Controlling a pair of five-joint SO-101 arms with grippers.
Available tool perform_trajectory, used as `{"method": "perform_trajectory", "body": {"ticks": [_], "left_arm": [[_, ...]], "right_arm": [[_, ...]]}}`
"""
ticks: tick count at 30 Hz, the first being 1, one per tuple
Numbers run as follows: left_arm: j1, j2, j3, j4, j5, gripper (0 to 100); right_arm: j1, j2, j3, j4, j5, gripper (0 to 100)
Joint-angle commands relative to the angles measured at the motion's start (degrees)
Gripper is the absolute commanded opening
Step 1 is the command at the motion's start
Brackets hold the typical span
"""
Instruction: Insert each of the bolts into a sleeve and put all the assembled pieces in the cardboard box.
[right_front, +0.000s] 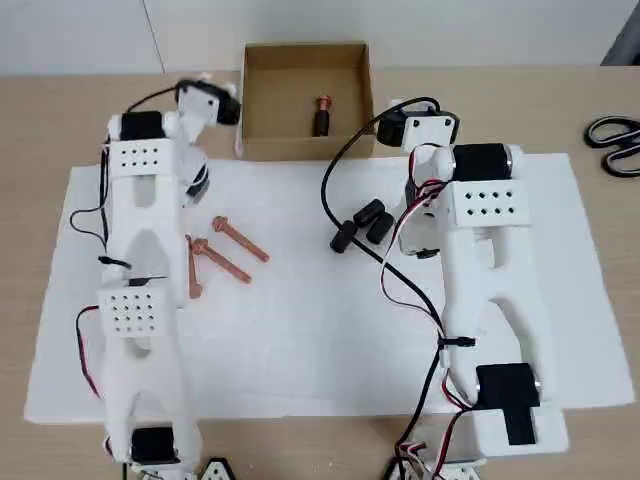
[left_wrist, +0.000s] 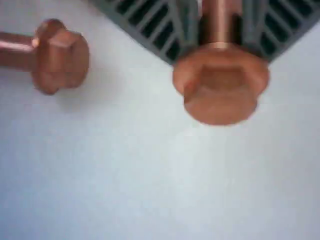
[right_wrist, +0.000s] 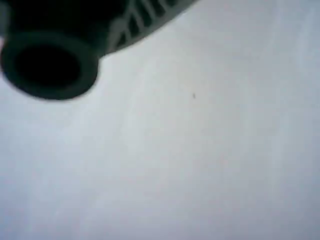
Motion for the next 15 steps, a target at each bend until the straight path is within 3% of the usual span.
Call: {"method": "perform_trajectory", "body": {"ticks": [1,6,15], "left_arm": [[0.18,-7.21,-4.7,1.41,3.6,0],[0.35,-21.98,-0.22,1.41,5.89,0],[2.9,-54.33,24.57,1.32,5.89,0]], "right_arm": [[0.22,-3.21,-0.09,-0.48,0.0,0.4],[0.04,-3.56,-0.35,-0.48,0.0,0.6],[-2.42,-9.27,-0.18,-0.48,-0.18,0.4]]}}
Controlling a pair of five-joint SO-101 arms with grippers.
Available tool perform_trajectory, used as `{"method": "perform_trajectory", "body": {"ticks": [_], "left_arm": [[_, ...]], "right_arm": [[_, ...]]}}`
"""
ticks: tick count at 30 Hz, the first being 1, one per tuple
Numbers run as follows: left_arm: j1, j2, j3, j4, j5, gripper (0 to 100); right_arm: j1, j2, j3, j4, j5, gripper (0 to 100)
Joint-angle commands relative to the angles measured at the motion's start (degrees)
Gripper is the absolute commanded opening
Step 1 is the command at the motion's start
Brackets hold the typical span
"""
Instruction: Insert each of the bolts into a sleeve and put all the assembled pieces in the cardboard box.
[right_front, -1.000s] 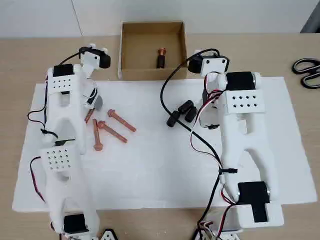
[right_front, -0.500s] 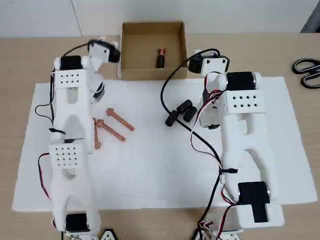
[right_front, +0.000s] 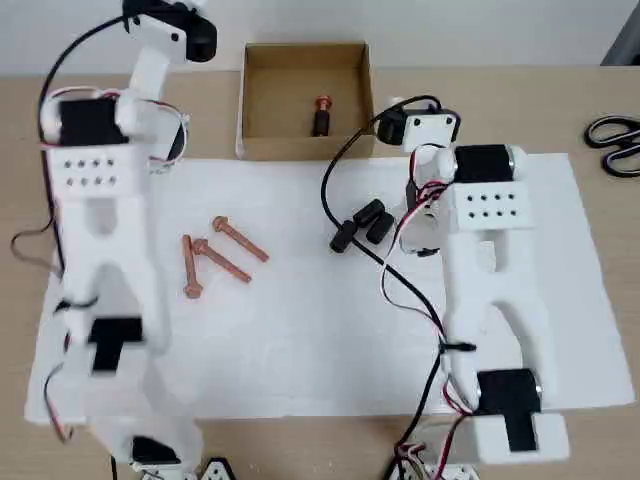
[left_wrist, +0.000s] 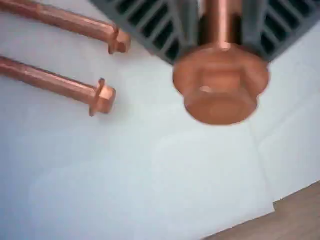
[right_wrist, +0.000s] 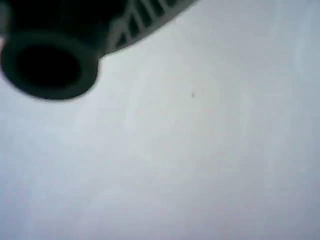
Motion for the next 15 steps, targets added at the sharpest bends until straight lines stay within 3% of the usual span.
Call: {"method": "perform_trajectory", "body": {"ticks": [1,8,15], "left_arm": [[2.11,-16.26,7.34,1.05,0.53,0],[2.46,-32.09,22.02,0.97,0.97,0],[-1.14,-48.18,29.67,0.97,10.81,0]], "right_arm": [[-2.24,-7.43,-0.18,-0.48,-0.09,0.4],[-7.78,-16.13,0.44,-0.31,-0.09,0.4],[-11.74,-25.36,1.23,-0.48,-0.35,0.4]]}}
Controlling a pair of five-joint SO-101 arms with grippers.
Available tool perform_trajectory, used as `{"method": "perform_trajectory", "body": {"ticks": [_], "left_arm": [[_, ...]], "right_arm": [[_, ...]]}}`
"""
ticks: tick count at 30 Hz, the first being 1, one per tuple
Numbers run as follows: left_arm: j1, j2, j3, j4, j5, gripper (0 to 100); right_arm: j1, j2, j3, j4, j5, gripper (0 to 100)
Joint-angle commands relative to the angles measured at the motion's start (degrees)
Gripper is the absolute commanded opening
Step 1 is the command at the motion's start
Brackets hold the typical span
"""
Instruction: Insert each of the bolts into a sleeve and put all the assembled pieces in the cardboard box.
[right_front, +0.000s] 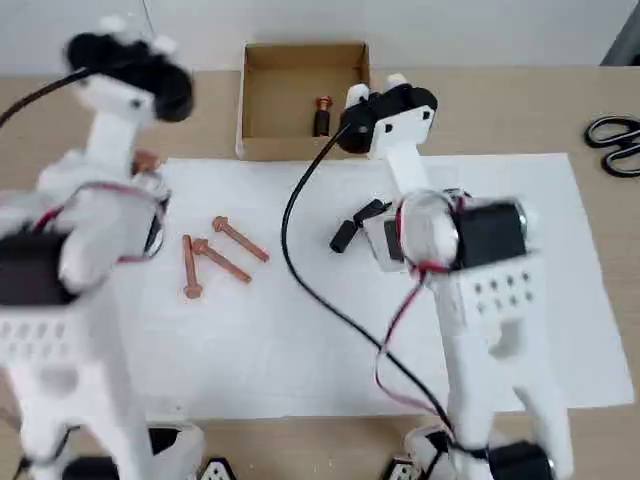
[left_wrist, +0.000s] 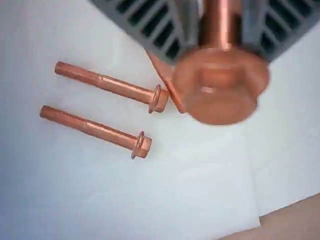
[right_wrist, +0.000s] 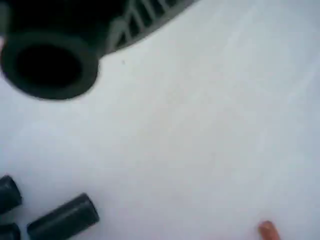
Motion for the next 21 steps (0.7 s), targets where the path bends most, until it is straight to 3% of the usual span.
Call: {"method": "perform_trajectory", "body": {"ticks": [1,3,9,12,21], "left_arm": [[-2.29,-10.02,3.38,0.97,7.65,0],[-4.84,-14.33,7.25,0.97,10.46,0],[-6.24,-24.88,21.49,-3.16,8.88,0],[-5.71,-29.45,29.49,-8.97,8.79,0],[2.9,-46.33,50.33,-24.18,12.13,0]], "right_arm": [[-0.75,-5.41,0.26,-0.57,-0.35,0.4],[-0.66,-6.9,2.2,-0.57,-0.35,0.4],[-0.75,-11.56,7.56,-1.19,-0.18,0.4],[-0.75,-14.02,10.37,-4.09,-0.44,0.4],[-1.71,-23.43,33.41,-26.24,-0.62,0.5]]}}
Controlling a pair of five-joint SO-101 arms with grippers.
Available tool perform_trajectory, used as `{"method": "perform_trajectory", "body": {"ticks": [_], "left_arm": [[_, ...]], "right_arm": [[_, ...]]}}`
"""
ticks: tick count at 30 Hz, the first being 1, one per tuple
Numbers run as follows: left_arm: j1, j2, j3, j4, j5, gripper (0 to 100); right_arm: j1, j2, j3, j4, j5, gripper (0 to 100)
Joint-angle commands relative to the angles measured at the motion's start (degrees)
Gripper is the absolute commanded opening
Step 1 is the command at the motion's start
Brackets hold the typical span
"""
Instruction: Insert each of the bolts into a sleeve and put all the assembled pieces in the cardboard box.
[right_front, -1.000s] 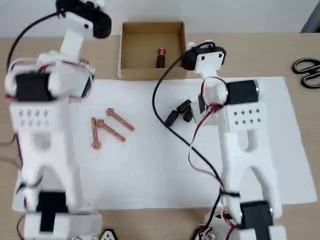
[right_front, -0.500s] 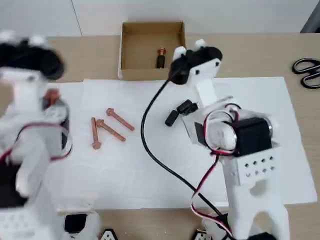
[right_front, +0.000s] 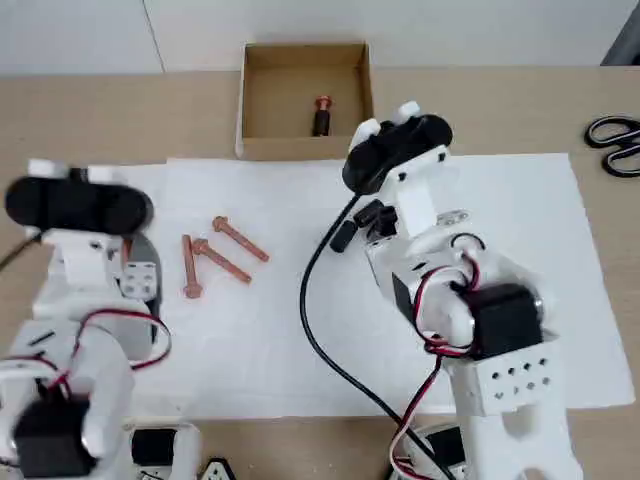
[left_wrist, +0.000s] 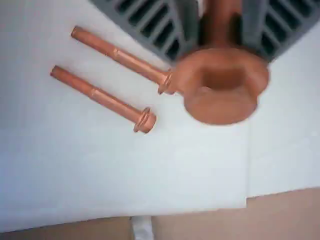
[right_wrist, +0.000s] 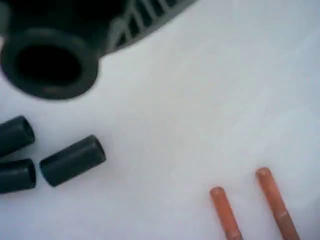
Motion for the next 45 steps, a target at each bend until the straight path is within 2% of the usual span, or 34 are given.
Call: {"method": "perform_trajectory", "body": {"ticks": [1,6,13,19,24,27,34,39,45], "left_arm": [[4.75,-6.77,5.49,-4.66,5.19,0],[10.73,-11.69,11.56,-9.93,15.3,0],[13.01,-11.78,14.02,-21.36,25.58,0],[13.71,-11.78,19.12,-25.14,26.64,0],[13.71,-11.87,21.23,-28.92,28.84,0],[14.42,-11.87,22.37,-31.47,29.1,0],[19.6,-12.04,26.24,-35.69,28.92,0],[23.03,-12.13,30.55,-39.38,28.92,0],[24.7,-12.13,31.34,-39.47,28.92,0]], "right_arm": [[-2.15,-5.05,10.99,-9.8,-0.62,0.5],[-5.23,-14.37,25.67,-20.88,-0.53,0.6],[-5.32,-25.8,40.26,-37.67,-0.53,0.5],[-5.49,-29.76,52.31,-48.22,-0.53,0.5],[-9.8,-32.13,62.24,-61.23,-0.35,0.5],[-12.53,-34.42,66.46,-65.63,-0.35,0.5],[-14.73,-43.38,74.55,-66.33,-0.35,0.5],[-19.03,-48.04,74.73,-59.38,-0.44,0.5],[-24.13,-51.12,74.73,-54.02,-0.62,0.5]]}}
